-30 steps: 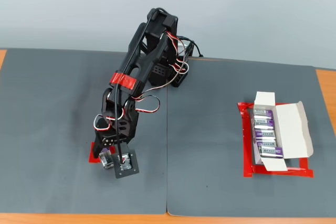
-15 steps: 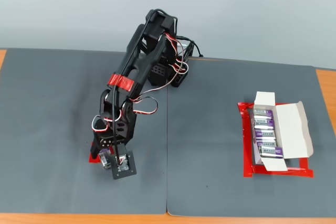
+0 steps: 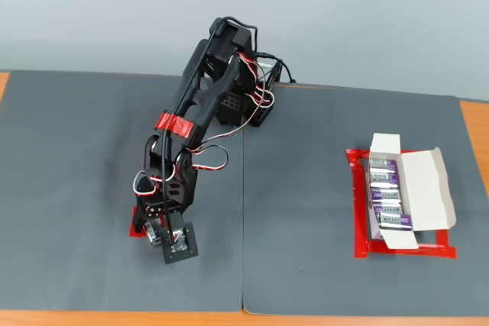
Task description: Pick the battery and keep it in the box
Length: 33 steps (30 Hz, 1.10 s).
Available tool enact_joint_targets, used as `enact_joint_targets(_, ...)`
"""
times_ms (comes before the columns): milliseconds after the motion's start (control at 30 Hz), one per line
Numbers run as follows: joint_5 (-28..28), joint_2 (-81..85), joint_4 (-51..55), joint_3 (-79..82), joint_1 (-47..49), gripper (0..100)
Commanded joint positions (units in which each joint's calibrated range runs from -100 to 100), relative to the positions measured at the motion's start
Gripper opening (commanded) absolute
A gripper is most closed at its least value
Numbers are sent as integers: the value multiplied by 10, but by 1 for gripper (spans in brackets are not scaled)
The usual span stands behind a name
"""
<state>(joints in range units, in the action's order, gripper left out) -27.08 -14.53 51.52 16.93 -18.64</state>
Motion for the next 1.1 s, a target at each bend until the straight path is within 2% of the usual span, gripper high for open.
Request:
enact_joint_targets(0, 0, 4, -5, -26, -6, 24)
enact_joint_targets(267, -1, 4, -5, -20, -7, 23)
enact_joint_targets(600, -2, 4, -4, -19, -7, 4)
enact_joint_targets(900, 2, 19, 10, -22, -6, 2)
enact_joint_targets(1067, 3, 67, 71, -34, 2, 2)
